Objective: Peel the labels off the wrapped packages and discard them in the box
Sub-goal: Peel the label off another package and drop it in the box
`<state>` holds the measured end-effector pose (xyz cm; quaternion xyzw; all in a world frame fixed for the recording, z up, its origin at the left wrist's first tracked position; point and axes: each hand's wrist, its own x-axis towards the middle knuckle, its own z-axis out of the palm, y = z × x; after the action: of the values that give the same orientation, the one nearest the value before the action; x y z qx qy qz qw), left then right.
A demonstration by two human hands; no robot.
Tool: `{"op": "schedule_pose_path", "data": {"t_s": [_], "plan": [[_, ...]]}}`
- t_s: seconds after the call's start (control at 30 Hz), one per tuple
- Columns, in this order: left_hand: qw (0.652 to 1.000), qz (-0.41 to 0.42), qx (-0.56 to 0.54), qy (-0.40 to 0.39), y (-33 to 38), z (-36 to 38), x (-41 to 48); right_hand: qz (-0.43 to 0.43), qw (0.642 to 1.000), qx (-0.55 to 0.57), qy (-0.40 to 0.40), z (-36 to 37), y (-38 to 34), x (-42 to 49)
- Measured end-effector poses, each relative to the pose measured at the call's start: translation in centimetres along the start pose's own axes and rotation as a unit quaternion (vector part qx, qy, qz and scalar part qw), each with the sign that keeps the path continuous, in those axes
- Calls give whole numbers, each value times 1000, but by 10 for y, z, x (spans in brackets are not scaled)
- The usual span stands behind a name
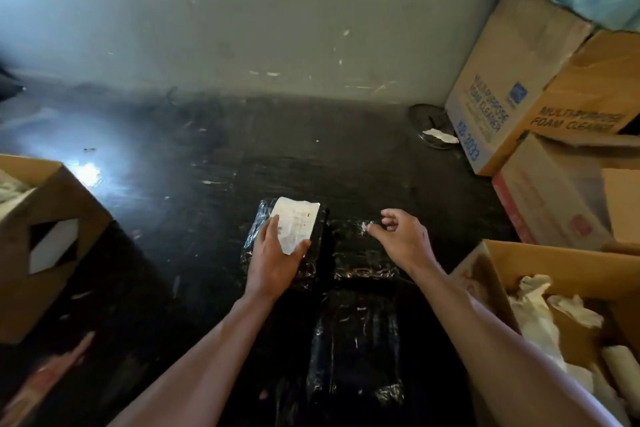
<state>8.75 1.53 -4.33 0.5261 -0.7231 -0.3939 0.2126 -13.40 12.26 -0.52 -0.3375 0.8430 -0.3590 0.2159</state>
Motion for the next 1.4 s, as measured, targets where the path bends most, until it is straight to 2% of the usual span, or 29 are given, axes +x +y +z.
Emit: {"op": "schedule_pose_path", "data": {"t_s": [0.23, 0.37, 0.53, 0.67, 0.83, 0.97, 1.27, 1.4], "plan": [[999, -26, 21, -3, -32, -29, 30, -24, 999, -21, -41, 60, -30, 25], [998, -41, 24, -44, -46, -32, 43, -46, 997, -46, -46, 87, -45, 42], [994, -16, 27, -106, -54, -27, 55, -65, 992, -89, -57, 114, -56, 65], [995, -17, -1, -99, -58, -23, 67, -69, 986, -142, -61, 132, -65, 85], [995, -20, -21, -97, -64, -20, 75, -16, 982, -128, -135, 131, -65, 105], [996, -17, -40, -77, -68, -17, 73, -5, 974, -143, -178, 125, -72, 115], [997, 6, -46, -55, -68, -18, 64, 38, 987, -64, -145, 128, -76, 113], [997, 14, -36, -64, -67, -18, 64, 21, 993, -49, -110, 133, -76, 107]]}}
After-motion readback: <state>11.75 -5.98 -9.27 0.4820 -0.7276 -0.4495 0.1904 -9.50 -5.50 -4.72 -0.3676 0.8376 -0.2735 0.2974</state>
